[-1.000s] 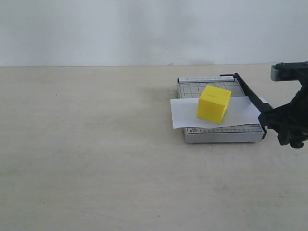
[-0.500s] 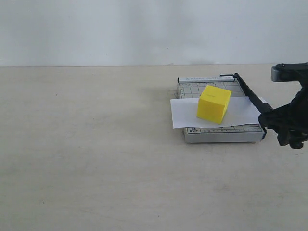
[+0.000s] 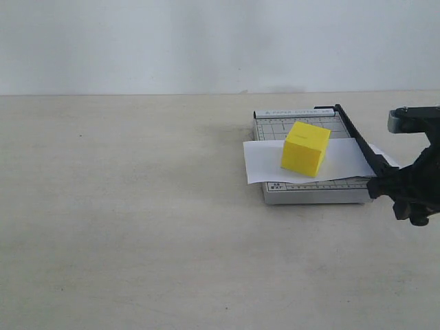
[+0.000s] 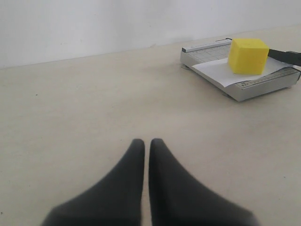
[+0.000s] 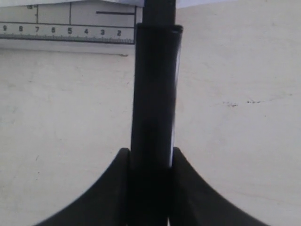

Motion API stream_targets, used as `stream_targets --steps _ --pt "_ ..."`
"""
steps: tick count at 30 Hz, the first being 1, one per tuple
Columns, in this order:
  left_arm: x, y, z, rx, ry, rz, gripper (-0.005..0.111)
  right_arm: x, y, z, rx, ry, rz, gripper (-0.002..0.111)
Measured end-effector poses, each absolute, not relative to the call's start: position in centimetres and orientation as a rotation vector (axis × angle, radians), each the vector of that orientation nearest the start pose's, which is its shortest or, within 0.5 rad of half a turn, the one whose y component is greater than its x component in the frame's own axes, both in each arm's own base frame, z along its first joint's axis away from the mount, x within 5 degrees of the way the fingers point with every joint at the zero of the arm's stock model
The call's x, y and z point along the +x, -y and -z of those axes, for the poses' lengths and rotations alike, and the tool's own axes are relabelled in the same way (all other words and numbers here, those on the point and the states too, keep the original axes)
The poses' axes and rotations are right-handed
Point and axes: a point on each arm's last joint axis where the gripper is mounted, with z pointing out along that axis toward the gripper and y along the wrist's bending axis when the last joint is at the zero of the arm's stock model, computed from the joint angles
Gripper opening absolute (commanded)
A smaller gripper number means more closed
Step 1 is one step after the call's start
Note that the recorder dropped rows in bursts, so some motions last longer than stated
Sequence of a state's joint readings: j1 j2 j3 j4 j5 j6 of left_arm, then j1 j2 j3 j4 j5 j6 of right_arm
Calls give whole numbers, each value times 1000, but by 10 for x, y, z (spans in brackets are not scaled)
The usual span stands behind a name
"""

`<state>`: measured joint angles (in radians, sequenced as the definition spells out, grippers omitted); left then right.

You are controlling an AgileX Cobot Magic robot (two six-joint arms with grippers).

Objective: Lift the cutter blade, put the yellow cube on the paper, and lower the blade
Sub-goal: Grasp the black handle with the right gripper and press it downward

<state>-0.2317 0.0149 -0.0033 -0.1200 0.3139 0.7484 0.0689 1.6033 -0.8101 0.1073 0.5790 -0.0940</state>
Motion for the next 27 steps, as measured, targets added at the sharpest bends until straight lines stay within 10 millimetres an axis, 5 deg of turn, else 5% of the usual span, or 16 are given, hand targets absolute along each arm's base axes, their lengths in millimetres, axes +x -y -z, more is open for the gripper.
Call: stream_targets --steps 27 --pt "53 16 -185 785 -1635 -253 4 270 -23 -157 -95 -2805 -91 0"
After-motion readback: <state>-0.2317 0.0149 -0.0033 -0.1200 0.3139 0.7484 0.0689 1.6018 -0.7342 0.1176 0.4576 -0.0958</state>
